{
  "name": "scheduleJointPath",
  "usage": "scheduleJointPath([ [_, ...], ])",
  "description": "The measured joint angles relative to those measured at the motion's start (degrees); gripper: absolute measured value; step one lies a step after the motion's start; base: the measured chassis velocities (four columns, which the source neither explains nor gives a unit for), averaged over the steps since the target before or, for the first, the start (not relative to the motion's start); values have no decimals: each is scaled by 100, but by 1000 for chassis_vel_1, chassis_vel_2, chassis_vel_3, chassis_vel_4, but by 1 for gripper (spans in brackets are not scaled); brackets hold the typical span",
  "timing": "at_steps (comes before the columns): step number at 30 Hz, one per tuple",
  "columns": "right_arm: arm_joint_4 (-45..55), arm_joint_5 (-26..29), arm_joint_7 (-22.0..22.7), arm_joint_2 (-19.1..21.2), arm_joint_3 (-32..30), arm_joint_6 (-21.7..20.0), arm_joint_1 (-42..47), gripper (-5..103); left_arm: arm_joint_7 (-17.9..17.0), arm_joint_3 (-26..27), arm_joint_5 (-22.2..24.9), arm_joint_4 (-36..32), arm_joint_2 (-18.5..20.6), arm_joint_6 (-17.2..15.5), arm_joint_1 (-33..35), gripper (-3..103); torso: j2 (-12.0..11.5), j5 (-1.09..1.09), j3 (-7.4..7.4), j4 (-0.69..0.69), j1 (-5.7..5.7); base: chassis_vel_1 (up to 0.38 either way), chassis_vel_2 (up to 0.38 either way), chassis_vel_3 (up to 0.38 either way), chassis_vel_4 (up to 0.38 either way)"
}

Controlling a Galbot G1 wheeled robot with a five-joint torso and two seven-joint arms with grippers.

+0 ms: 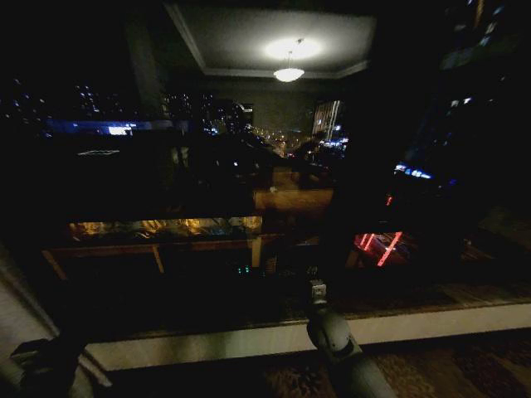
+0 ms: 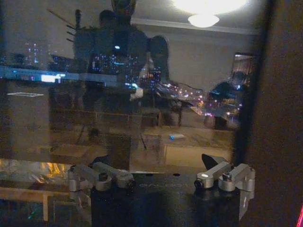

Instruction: Open the curtains by pulling them apart, changing their state from closed to fully open.

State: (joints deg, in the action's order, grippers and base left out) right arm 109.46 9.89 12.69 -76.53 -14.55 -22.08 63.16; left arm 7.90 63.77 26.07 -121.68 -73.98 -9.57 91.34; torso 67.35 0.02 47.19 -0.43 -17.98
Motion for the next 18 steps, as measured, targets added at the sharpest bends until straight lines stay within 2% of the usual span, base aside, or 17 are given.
scheduleJointPath([
  [7,24,-11,-2,-34,-77,-43,4,100,11,-152,14,-11,21,-72,-80,100,0,1,0,-2,0,-193,-385,212,364],
  [12,35,-14,-6,-38,-191,-59,36,100,-186,-501,-71,-204,-80,-260,-222,100,0,3,0,-2,0,-240,-439,240,443],
  [18,106,-15,-11,-27,-310,-67,112,100,-210,-669,-179,-282,-145,-290,-252,100,0,0,0,-1,0,-262,-458,276,466],
])
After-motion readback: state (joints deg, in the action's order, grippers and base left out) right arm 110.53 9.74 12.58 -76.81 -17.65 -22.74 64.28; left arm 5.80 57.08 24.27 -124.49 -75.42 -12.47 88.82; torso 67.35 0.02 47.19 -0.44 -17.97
